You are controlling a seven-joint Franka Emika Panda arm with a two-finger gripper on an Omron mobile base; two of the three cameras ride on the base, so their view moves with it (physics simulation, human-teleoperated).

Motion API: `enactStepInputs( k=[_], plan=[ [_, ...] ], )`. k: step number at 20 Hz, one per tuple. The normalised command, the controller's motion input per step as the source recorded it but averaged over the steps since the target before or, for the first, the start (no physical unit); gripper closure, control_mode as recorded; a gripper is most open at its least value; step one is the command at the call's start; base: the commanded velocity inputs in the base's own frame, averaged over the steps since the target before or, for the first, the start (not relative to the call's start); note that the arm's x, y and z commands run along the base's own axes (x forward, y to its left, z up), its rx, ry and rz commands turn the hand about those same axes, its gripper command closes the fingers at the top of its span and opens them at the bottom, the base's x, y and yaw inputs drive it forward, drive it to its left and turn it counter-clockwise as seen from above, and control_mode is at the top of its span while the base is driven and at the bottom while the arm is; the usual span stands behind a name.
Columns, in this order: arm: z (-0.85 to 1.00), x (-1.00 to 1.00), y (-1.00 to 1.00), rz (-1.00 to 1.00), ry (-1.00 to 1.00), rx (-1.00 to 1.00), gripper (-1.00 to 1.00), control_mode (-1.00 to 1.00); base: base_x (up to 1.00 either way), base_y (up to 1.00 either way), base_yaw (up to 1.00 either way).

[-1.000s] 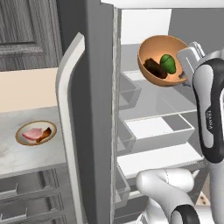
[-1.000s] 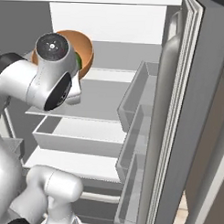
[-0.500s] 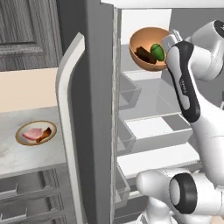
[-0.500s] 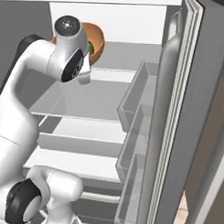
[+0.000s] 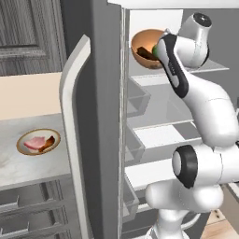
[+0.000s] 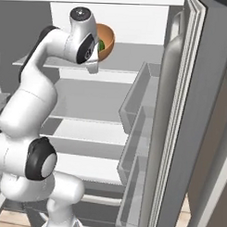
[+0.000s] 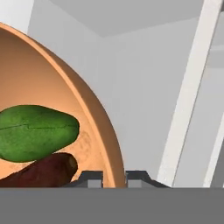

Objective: Place the bowl with the sweet potato and avocado on the top shelf of the fridge. Place the bowl with the steak and chicken drumstick on the second highest shelf of the fridge.

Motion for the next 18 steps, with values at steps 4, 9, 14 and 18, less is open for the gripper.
enactStepInputs(
  k=[4,9,14,18],
  plan=[
    [-0.10,0.98,0.00,-0.07,0.03,0.00,1.00,-1.00,0.00,0.00,0.00],
    [-0.06,0.23,0.00,-0.01,0.02,0.00,-1.00,-1.00,0.00,0.00,0.00],
    [0.06,-0.88,0.00,0.00,-0.09,0.00,-1.00,-1.00,0.00,0.00,0.00],
    [0.29,-1.00,0.00,0.00,-0.21,0.00,-1.00,-1.00,0.00,0.00,0.00]
  ],
)
